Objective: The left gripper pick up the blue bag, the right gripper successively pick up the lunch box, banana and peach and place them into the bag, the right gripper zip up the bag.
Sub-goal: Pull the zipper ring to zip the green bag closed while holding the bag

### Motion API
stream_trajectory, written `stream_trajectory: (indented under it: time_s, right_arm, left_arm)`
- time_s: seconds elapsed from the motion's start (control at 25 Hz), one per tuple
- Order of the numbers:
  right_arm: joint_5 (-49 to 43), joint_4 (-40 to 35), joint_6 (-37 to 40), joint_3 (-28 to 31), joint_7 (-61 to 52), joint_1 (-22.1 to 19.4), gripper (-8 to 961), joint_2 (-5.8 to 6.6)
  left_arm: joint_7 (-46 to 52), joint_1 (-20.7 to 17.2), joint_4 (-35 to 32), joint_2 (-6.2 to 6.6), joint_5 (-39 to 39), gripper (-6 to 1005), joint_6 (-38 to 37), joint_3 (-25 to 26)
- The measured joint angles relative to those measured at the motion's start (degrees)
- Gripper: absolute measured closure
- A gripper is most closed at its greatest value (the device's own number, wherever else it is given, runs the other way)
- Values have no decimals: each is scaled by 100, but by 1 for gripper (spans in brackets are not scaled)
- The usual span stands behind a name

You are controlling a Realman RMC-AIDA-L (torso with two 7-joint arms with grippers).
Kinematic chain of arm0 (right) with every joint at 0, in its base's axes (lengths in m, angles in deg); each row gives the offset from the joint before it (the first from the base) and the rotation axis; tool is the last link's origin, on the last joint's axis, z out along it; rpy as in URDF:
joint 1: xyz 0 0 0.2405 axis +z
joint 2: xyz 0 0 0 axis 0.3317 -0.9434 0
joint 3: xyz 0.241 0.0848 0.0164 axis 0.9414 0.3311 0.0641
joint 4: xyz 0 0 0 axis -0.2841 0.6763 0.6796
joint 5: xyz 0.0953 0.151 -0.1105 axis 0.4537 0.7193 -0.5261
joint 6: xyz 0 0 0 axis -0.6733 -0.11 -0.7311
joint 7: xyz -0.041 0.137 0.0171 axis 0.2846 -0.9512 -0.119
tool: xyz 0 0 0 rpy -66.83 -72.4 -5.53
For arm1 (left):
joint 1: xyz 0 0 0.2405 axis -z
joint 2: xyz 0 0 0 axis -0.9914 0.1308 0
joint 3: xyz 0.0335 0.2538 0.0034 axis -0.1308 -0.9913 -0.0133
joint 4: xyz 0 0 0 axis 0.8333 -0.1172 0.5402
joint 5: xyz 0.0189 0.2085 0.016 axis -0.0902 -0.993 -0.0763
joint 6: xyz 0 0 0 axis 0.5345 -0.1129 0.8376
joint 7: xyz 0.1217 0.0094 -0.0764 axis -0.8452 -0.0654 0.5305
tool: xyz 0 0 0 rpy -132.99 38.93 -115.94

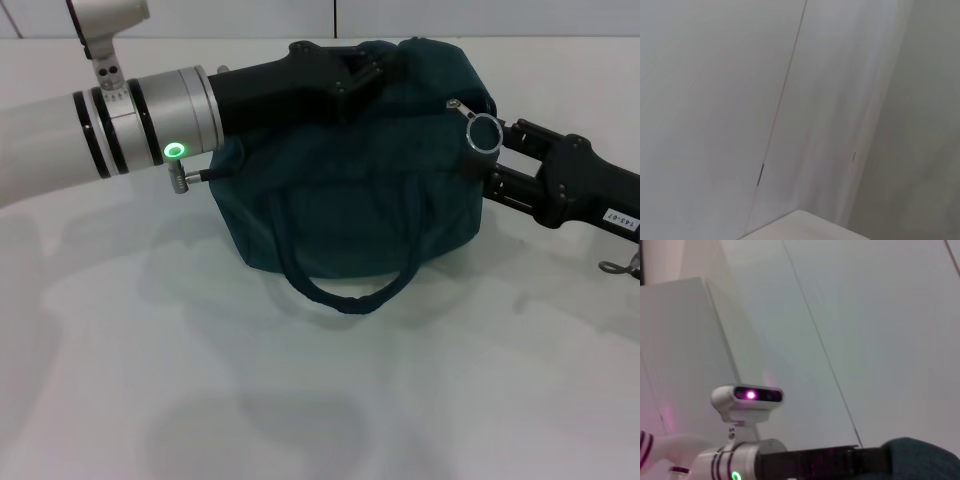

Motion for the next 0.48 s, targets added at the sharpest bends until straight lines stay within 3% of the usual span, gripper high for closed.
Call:
stream_trajectory:
  time_s: [0.48]
  right_arm:
    - [28, -19, 247, 33, 13, -1, 389, 47]
  left_arm:
    - [-61, -5, 28, 7, 1, 940, 82, -1]
